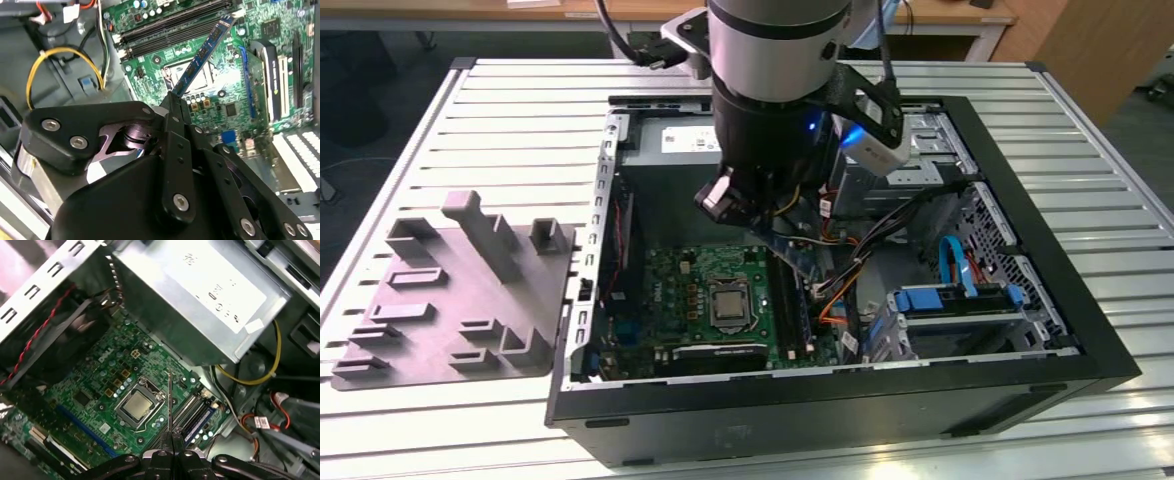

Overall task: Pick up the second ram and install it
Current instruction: 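Insert the second ram into the second slot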

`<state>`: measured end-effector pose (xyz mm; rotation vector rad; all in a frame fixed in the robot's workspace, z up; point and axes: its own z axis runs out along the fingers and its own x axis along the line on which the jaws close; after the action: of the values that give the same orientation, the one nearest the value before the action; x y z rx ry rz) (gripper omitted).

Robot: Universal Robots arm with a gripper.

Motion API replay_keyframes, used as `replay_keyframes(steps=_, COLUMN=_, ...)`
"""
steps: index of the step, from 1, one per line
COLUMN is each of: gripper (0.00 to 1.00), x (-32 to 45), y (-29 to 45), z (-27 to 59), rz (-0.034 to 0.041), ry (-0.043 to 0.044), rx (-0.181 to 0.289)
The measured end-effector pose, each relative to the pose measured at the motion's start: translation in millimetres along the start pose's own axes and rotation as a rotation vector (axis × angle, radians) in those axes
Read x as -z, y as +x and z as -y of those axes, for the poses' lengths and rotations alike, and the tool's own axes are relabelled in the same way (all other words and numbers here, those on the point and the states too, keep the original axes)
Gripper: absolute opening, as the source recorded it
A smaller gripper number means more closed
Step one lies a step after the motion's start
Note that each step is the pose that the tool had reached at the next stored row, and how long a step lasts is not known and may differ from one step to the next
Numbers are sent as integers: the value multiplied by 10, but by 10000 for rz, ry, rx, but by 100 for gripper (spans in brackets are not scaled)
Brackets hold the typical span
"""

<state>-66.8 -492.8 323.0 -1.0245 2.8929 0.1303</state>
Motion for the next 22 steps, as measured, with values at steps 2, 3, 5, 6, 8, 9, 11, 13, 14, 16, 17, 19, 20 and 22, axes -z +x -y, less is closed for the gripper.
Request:
replay_keyframes(steps=2, gripper=12, x=-3, y=0, z=0, rz=20, ry=35, rx=-358)
replay_keyframes(steps=3, gripper=12, x=-5, y=1, z=0, rz=30, ry=53, rx=-552)
replay_keyframes(steps=5, gripper=12, x=-8, y=1, z=1, rz=51, ry=88, rx=-910)
replay_keyframes(steps=6, gripper=12, x=-10, y=1, z=1, rz=61, ry=104, rx=-1088)
replay_keyframes(steps=8, gripper=12, x=-13, y=1, z=1, rz=81, ry=138, rx=-1445)
replay_keyframes(steps=9, gripper=12, x=-14, y=1, z=1, rz=91, ry=155, rx=-1625)
replay_keyframes(steps=11, gripper=12, x=-17, y=2, z=1, rz=112, ry=191, rx=-1998)
replay_keyframes(steps=13, gripper=12, x=-21, y=2, z=1, rz=132, ry=224, rx=-2350)
replay_keyframes(steps=14, gripper=12, x=-22, y=2, z=1, rz=142, ry=241, rx=-2530)
replay_keyframes(steps=16, gripper=12, x=-25, y=3, z=1, rz=164, ry=277, rx=-2904)
replay_keyframes(steps=17, gripper=12, x=-27, y=3, z=2, rz=174, ry=294, rx=-3081)
replay_keyframes(steps=19, gripper=12, x=-30, y=3, z=2, rz=194, ry=327, rx=-3440)
replay_keyframes(steps=20, gripper=12, x=-31, y=3, z=2, rz=204, ry=345, rx=-3618)
replay_keyframes(steps=22, gripper=12, x=-34, y=3, z=2, rz=224, ry=380, rx=-3974)
